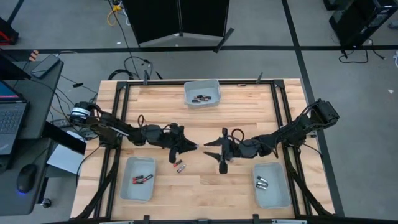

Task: Sort batteries
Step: Put the silver battery into the bottom right gray bin, then put the copper battery into the top gray bin, then put the silver battery into the bottom right gray bin

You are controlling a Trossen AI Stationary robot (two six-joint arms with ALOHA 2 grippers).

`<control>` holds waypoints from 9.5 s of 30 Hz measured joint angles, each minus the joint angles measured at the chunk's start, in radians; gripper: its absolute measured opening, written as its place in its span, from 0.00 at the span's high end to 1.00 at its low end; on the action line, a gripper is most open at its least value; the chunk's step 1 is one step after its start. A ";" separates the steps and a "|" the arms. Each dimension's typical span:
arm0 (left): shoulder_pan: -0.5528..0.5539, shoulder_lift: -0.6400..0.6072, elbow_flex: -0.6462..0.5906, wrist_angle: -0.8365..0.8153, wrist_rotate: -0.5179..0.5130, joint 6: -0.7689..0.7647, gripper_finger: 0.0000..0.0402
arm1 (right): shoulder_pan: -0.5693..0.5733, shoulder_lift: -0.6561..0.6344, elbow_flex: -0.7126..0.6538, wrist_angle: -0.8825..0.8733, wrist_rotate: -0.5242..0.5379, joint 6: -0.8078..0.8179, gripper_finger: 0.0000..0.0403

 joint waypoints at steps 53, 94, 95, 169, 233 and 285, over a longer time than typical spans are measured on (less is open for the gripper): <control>0.027 -0.002 0.137 -0.122 0.232 -0.013 0.64 | 0.001 -0.115 0.283 -0.678 -0.150 -0.076 0.84; 0.027 -0.002 0.136 -0.062 0.263 0.176 0.58 | 0.327 -0.237 0.014 -1.587 -0.823 1.110 0.84; 0.027 -0.002 0.135 -0.062 0.263 0.176 0.58 | 0.327 -0.237 0.009 -1.572 -0.823 1.110 0.84; -0.035 -0.002 0.073 -0.087 0.016 0.457 0.58 | 0.124 0.166 0.222 -1.248 -0.176 0.829 0.66; 0.178 -0.016 0.073 -0.148 0.097 0.437 0.58 | -0.969 0.656 1.131 -1.594 -0.479 -0.290 0.87; -0.037 -0.259 0.158 -1.005 -0.062 0.273 0.98 | -0.569 -0.070 0.350 -1.173 -0.335 0.089 0.97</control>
